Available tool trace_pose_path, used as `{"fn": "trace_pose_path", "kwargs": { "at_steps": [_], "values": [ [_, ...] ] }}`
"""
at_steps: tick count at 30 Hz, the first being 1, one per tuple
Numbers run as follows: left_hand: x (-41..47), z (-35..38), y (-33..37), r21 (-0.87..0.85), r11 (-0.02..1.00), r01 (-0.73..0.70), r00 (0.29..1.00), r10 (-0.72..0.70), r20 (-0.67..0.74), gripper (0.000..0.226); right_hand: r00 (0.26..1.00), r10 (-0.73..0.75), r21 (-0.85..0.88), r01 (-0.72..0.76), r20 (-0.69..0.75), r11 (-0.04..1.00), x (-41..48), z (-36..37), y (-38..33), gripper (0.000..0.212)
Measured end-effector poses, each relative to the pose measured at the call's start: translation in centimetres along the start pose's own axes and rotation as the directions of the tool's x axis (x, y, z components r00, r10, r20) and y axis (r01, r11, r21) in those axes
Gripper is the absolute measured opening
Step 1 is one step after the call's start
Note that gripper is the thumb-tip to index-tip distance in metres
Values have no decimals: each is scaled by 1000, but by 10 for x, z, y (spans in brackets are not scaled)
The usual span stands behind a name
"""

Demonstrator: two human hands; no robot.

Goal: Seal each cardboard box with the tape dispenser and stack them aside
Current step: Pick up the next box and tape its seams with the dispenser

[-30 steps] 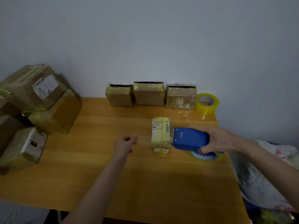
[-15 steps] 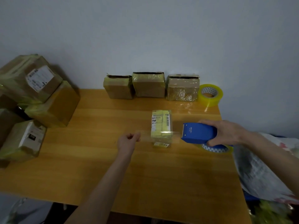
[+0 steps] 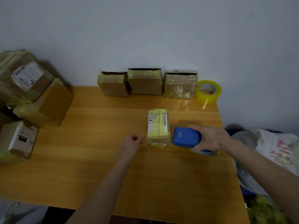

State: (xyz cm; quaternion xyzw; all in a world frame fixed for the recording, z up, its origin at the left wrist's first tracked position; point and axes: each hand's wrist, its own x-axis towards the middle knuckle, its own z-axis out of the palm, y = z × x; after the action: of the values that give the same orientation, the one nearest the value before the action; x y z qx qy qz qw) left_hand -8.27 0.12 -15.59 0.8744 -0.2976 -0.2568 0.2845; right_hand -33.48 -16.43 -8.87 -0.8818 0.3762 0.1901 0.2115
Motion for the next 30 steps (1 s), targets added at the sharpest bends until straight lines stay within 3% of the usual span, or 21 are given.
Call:
{"fn": "trace_pose_path", "kwargs": {
  "at_steps": [3, 5, 7, 9, 10, 12, 14, 15, 17, 19, 25, 30],
  "values": [
    [7, -1, -2, 186, 981, -61, 998, 65, -13, 32, 1000, -2, 76, 2, -6, 997, 4, 6, -9, 83],
    [12, -6, -3, 292, 953, -76, 997, 80, -1, 48, 1000, -6, 121, 8, -24, 993, 6, 9, -14, 82],
    [15, -18, -5, 340, 940, -8, 1000, 5, 12, 66, 999, 0, 131, 5, -37, 991, 5, 13, -16, 81],
    [9, -31, -4, 332, 943, -5, 995, 37, -88, 60, 999, 11, 129, -4, -52, 992, 4, 17, -17, 82],
    [2, -32, 0, 332, 936, -117, 970, 178, -162, 50, 998, 13, 131, -5, -58, 991, 3, 17, -18, 82],
    [-17, -25, 12, 379, 794, -474, 810, 562, -165, 41, 998, 5, 132, 3, -59, 991, 3, 17, -21, 82],
    [-36, -8, 24, 459, 565, -686, 668, 739, 89, 58, 997, -22, 117, 30, -69, 993, 3, 16, -24, 81],
    [-41, 1, 28, 499, 481, -721, 648, 723, 239, 68, 997, -35, 100, 41, -66, 994, 3, 16, -25, 82],
    [-39, 11, 28, 575, 428, -697, 694, 606, 390, 77, 997, -40, 66, 44, -59, 997, 0, 15, -23, 87],
    [-37, 9, 27, 618, 429, -659, 733, 548, 402, 81, 997, -45, 60, 49, -63, 997, -5, 17, -16, 88],
    [-39, 12, 28, 605, 418, -678, 717, 559, 417, 86, 998, -3, 190, 14, -59, 982, -28, 23, 15, 90],
    [-36, 13, 25, 585, 439, -682, 713, 578, 398, 88, 999, -12, 66, 15, -50, 998, -30, 26, 7, 86]
  ]
}}
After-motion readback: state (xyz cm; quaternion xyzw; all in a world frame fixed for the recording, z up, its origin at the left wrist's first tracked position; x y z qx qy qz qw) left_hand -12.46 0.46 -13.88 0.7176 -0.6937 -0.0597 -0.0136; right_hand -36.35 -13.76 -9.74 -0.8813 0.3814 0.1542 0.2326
